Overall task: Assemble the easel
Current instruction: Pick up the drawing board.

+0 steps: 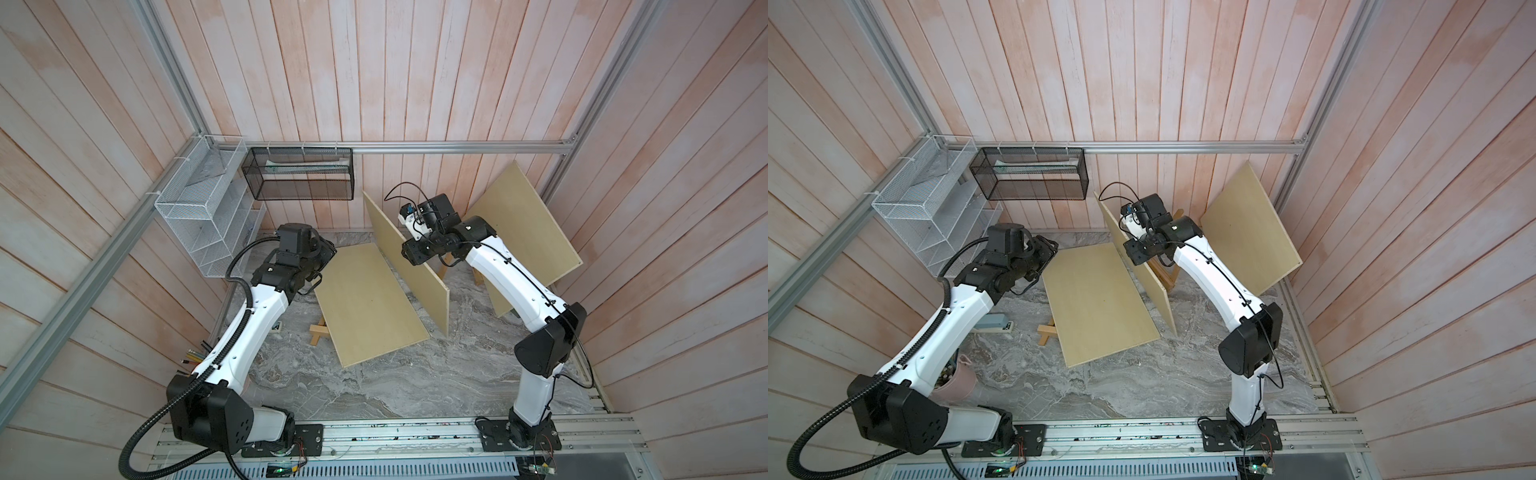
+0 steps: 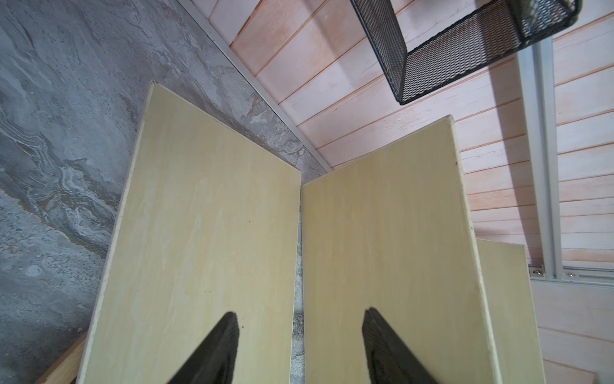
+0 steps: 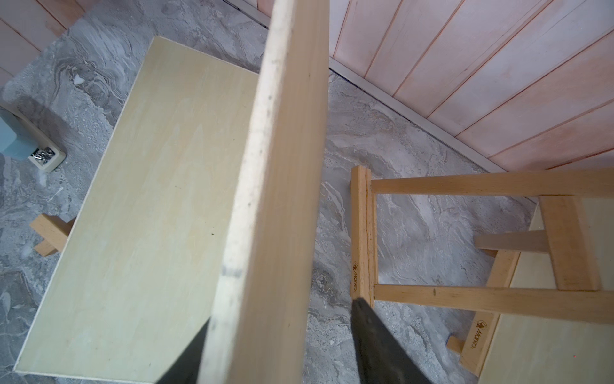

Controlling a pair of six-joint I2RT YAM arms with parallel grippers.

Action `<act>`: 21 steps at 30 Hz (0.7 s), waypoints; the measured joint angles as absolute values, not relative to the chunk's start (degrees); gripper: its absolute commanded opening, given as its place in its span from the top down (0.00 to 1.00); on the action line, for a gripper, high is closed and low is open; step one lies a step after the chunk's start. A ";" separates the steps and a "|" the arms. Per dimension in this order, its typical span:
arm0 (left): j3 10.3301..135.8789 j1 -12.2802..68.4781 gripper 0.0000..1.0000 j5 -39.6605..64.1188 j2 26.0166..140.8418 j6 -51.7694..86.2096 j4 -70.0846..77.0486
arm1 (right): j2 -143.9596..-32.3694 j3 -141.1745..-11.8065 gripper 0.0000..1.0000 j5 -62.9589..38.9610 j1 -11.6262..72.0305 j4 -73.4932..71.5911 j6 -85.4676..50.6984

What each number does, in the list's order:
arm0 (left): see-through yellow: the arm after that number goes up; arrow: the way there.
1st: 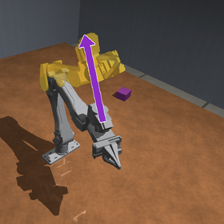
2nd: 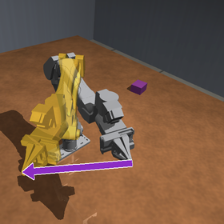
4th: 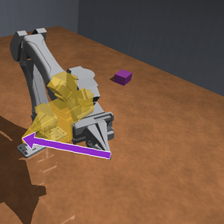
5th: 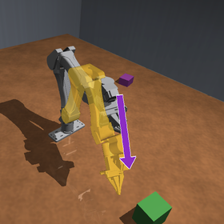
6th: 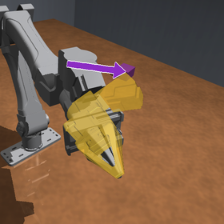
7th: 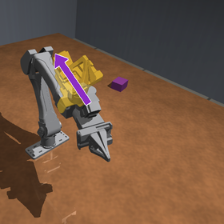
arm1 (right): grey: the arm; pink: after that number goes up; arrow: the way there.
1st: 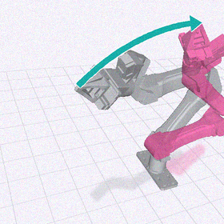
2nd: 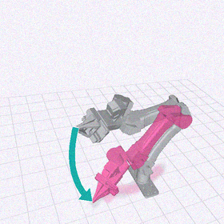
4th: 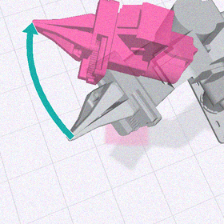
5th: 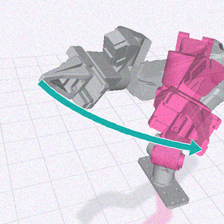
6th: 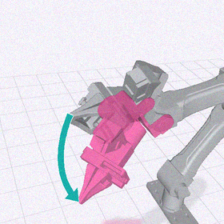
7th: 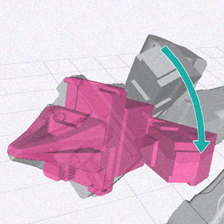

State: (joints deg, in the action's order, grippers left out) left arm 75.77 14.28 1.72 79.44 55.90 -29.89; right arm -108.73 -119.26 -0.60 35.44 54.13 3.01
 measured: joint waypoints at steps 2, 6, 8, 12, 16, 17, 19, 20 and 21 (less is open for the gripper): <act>75.77 15.31 0.37 2.15 80.31 55.90 -29.02 | -109.23 -120.42 0.68 -1.02 35.09 54.15 3.01; 75.88 18.72 0.37 3.18 84.55 55.90 -26.46 | -109.65 -121.12 0.68 -1.72 34.63 54.30 2.96; 75.96 20.60 0.37 4.01 87.42 55.94 -25.08 | -109.67 -121.12 0.68 -1.93 34.44 54.28 2.94; 76.99 23.94 0.37 5.82 93.60 56.16 -22.35 | -109.67 -121.12 0.65 -2.28 34.37 54.26 2.52; 79.90 26.20 0.37 7.27 98.89 56.18 -19.49 | -109.65 -120.81 0.60 -3.09 34.35 53.95 1.63; 80.47 26.57 0.37 7.51 99.88 56.18 -18.48 | -109.62 -120.53 0.58 -3.40 34.33 53.74 1.41; 81.12 26.92 0.37 7.92 101.21 56.40 -16.88 | -109.38 -119.15 0.55 -4.14 34.28 52.69 0.84; 81.47 26.98 0.37 8.10 101.82 56.60 -16.16 | -109.27 -118.17 0.53 -4.56 34.28 52.16 0.43; 81.82 27.03 0.37 8.21 102.39 56.62 -15.44 | -109.14 -117.16 0.52 -4.91 34.28 51.68 0.10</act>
State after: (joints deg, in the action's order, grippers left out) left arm 81.82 27.03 8.21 102.39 56.62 -15.44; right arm -109.14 -117.16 -4.91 34.28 51.68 0.10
